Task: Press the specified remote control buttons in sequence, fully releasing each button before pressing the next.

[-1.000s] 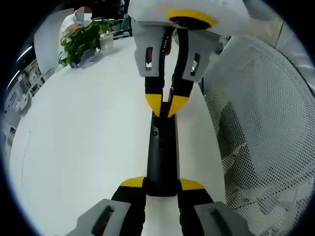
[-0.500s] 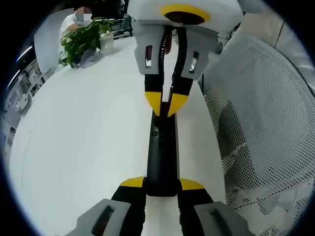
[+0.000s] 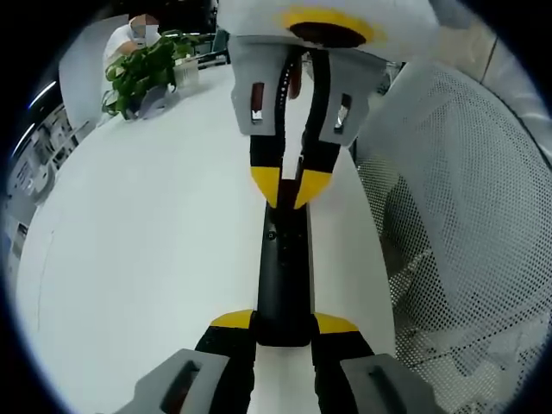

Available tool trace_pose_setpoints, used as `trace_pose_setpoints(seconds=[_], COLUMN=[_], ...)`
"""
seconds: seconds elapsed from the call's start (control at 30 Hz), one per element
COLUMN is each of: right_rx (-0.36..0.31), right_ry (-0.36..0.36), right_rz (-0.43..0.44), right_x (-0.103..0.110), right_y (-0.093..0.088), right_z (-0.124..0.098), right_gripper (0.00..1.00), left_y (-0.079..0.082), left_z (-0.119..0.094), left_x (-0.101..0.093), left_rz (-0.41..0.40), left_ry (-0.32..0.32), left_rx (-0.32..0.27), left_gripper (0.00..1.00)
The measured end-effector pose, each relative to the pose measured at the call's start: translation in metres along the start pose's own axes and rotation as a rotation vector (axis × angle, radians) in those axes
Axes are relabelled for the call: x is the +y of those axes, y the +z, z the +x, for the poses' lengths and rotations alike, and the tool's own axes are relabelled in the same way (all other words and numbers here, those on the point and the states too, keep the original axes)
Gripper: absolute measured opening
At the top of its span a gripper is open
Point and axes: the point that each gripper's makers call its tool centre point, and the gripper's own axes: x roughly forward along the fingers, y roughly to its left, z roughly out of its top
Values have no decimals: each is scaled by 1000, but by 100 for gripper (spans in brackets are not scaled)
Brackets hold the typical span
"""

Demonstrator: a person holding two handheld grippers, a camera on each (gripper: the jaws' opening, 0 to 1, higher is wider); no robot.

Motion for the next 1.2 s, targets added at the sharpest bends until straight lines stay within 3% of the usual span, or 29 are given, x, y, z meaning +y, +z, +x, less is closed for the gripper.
trace_pose_setpoints(seconds=[0.17, 0.3, 0.37, 0.47, 0.63, 0.9, 1.03, 1.2], right_rx=[6, -24, -51, -81, -84, -49, 12, 74], right_ry=[4, -10, -2, 5, 26, 44, 60, 33], right_rz=[18, 8, 69, 76, 85, 71, 63, -26], right_x=[-1, 0, -1, -2, 0, -1, -1, 1], right_y=[0, -1, 0, -2, 1, 3, 4, 4], right_z=[0, -2, -2, -3, -3, -1, 0, 2], right_gripper=[7, 7, 7, 7, 10, 10, 10, 10], left_y=[0, 0, 0, 0, 0, 0, 0, 0], left_z=[0, 0, 0, -1, -1, -1, -1, -1], left_x=[0, 0, 0, 0, 0, 0, 0, 0], left_rz=[3, 3, 2, 1, -1, 1, -2, 0], left_ry=[1, 2, 2, 2, 2, 1, 1, 1], left_rx=[5, 3, 1, 0, -2, 1, 0, 1], left_gripper=[25, 25, 25, 25, 25, 25, 25, 25])
